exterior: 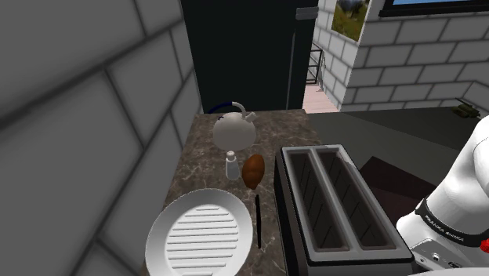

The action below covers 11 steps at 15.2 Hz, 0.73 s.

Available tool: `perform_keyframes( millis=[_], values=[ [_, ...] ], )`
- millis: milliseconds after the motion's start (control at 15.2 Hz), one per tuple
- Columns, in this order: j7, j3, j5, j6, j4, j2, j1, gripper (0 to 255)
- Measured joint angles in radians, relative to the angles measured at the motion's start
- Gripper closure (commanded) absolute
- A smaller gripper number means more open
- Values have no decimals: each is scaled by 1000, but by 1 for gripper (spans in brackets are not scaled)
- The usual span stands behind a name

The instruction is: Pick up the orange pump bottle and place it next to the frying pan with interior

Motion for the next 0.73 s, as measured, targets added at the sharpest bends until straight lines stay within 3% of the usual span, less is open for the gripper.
perform_keyframes(
  millis=[330,726],
  values=[
    [7,35,-1,70,-58,11,-13,255],
    [29,113,-24,154,-110,47,-64,255]
  ],
)
